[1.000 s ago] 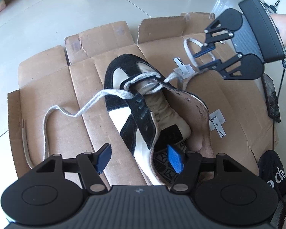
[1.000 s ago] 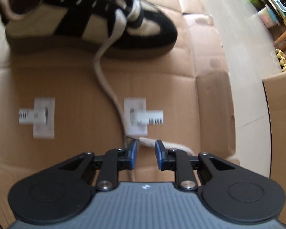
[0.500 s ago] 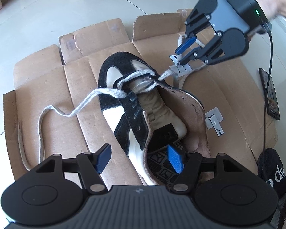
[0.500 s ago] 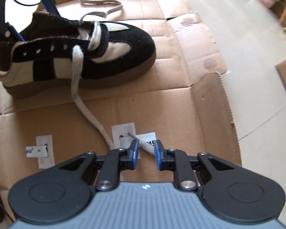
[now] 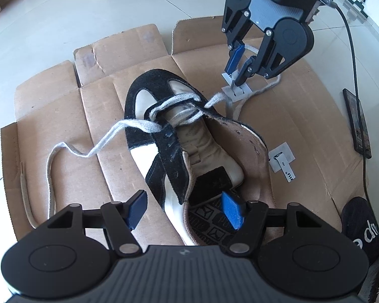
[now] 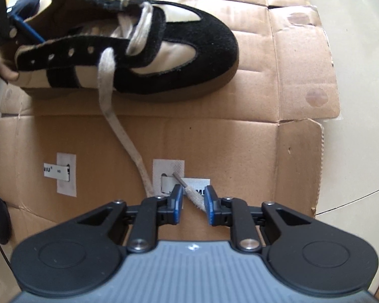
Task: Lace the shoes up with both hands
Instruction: 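Grasp the white lace end on the cardboard with the right tool, then pull the white lace end up and away from the sneaker with the right tool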
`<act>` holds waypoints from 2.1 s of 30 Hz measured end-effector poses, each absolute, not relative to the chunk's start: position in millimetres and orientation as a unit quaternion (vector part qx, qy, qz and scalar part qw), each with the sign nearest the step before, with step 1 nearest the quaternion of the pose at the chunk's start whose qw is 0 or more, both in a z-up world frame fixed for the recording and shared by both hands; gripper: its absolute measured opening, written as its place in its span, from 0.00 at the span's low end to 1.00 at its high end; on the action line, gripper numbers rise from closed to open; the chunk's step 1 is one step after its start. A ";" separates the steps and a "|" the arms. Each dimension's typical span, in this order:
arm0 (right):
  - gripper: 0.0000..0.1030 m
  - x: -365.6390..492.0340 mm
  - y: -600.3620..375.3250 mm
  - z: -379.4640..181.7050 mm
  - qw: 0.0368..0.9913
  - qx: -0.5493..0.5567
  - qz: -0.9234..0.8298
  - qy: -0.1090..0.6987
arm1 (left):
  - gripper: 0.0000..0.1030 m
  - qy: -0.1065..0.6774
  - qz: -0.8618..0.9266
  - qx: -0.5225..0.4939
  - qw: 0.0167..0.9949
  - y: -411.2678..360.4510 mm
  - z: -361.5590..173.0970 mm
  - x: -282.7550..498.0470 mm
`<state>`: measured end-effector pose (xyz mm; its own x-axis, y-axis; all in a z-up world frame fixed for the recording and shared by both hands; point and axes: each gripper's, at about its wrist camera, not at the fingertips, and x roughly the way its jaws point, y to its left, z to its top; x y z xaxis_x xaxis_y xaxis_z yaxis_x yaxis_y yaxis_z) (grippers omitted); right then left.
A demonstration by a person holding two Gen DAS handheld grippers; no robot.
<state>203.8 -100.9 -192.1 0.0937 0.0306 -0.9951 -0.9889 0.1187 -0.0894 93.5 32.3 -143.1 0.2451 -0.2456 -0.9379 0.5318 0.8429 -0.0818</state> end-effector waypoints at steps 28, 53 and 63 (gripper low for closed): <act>0.02 150.9 -116.7 -28.8 0.562 -0.558 0.278 0.544 | 0.64 0.524 -0.249 0.092 0.809 46.3 -111.9 77.5; 0.02 118.9 -90.2 91.4 0.503 -0.651 0.228 0.521 | 0.64 0.502 -0.254 0.057 0.825 51.1 -85.8 68.5; 0.02 93.3 -101.6 159.6 0.502 -0.675 0.171 0.513 | 0.64 0.487 -0.249 0.063 0.835 51.8 -63.1 61.0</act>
